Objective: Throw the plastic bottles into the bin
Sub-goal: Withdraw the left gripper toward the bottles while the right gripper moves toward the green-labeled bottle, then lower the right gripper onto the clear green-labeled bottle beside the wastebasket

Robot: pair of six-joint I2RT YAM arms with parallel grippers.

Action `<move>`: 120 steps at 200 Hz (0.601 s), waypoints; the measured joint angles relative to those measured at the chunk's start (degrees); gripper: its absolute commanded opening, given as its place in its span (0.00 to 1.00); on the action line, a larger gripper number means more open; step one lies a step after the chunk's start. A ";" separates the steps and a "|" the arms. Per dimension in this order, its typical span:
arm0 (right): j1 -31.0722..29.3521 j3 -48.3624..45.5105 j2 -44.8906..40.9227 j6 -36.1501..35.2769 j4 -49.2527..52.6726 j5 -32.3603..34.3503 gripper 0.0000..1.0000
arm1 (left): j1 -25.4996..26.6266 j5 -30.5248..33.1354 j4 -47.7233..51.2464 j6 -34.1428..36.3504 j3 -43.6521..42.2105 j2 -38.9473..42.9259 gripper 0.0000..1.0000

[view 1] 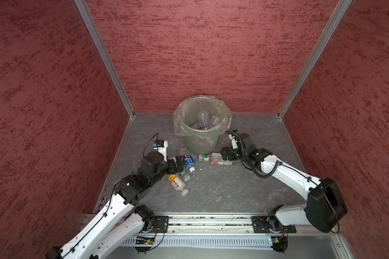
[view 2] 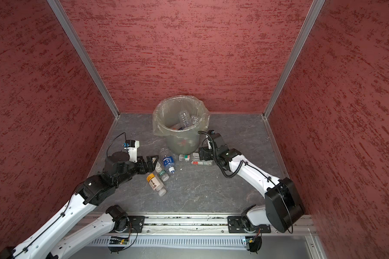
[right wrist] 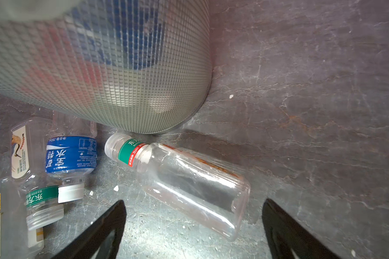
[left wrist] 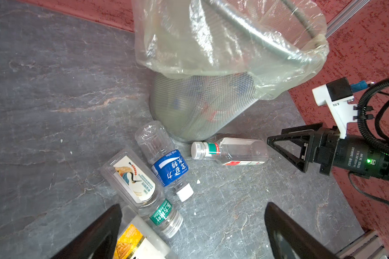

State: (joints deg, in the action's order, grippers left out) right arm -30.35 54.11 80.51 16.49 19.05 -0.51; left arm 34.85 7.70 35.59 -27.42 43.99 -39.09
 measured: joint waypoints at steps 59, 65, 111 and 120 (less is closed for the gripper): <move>1.09 -0.35 6.05 -0.33 -4.17 -4.28 0.94 | 0.00 -0.17 3.76 -3.50 -4.50 5.14 0.99; 1.16 -0.46 6.43 -0.39 -4.37 -4.55 0.94 | 0.00 -0.17 3.96 -3.82 -4.81 5.55 1.00; 1.38 -0.87 7.74 -0.66 -4.90 -6.60 0.94 | 0.00 -0.52 4.48 -5.40 -6.45 6.86 0.99; 1.38 -1.20 7.74 -0.63 -5.11 -7.08 0.94 | 0.00 -0.63 4.55 -5.53 -6.82 6.84 0.99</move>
State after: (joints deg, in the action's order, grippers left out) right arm -28.97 52.90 88.25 15.86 13.93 -7.60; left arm 34.85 7.07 40.14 -32.95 37.17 -32.25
